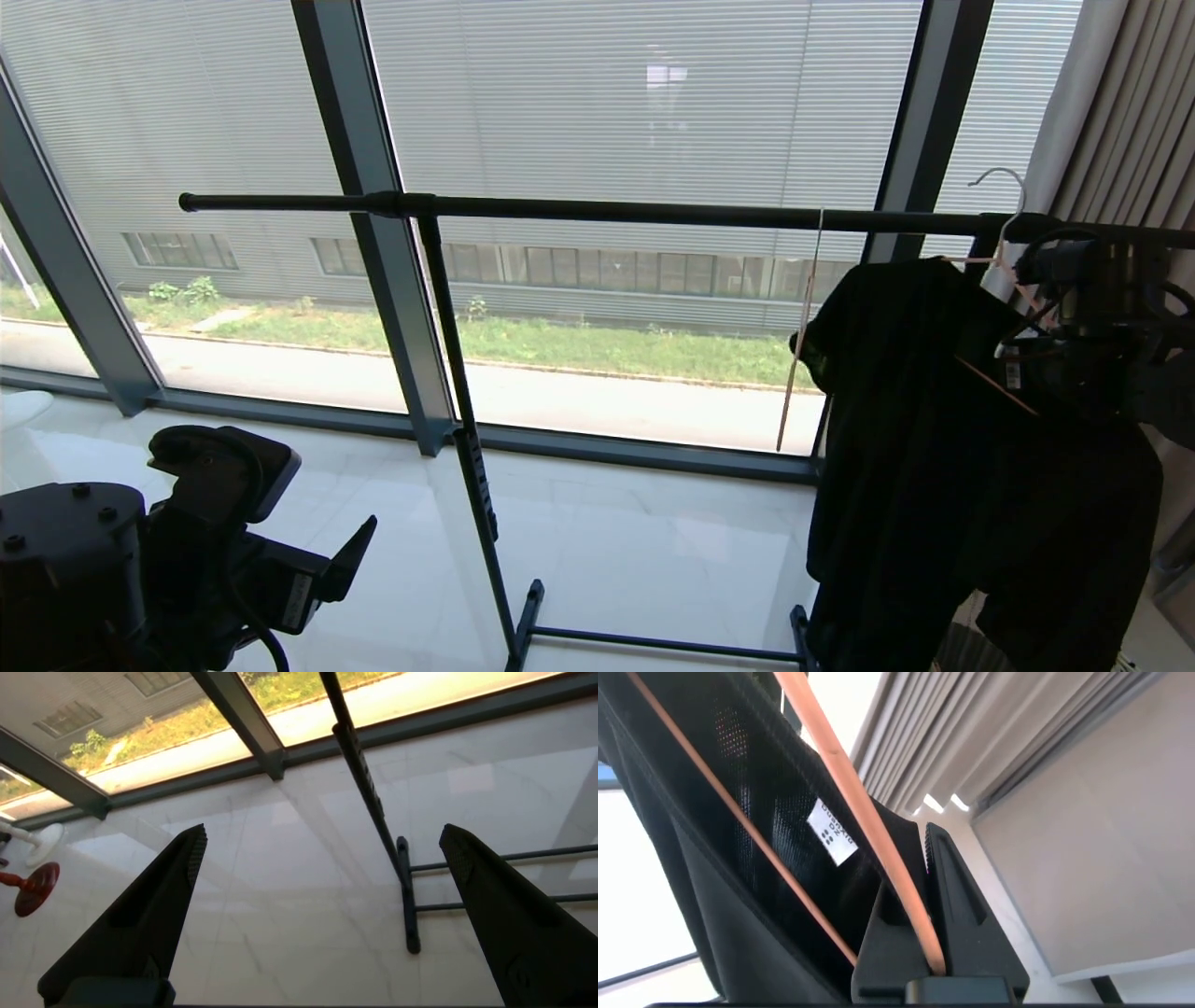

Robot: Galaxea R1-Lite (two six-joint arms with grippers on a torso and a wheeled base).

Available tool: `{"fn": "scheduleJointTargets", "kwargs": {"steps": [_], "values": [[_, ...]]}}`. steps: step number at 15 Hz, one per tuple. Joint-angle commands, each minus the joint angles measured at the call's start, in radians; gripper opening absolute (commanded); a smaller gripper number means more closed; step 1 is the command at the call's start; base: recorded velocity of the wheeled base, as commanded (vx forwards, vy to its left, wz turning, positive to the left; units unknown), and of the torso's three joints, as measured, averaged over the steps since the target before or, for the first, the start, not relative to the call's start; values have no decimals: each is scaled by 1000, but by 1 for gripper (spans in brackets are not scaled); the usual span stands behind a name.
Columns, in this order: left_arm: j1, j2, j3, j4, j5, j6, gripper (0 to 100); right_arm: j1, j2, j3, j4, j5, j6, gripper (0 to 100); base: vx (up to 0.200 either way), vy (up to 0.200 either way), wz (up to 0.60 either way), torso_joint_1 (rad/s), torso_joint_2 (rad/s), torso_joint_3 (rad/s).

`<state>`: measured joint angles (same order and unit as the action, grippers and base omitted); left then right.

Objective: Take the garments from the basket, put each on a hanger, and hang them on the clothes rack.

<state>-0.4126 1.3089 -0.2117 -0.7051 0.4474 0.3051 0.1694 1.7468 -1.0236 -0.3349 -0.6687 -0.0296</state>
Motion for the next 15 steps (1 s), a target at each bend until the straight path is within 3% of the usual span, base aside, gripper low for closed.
{"fn": "scheduleJointTargets", "kwargs": {"steps": [1, 7, 15], "values": [[0, -2, -3, -1, 0, 0, 100, -11, 83, -61, 2, -2, -6, 0, 0, 0, 0, 0, 0, 0], [0, -25, 5, -1, 0, 0, 100, -11, 240, -247, 57, -5, -49, 0, 0, 0, 0, 0, 0, 0], [0, -25, 12, -1, 0, 0, 100, -8, 257, -259, 86, -3, -44, 0, 0, 0, 0, 0, 0, 0]]}}
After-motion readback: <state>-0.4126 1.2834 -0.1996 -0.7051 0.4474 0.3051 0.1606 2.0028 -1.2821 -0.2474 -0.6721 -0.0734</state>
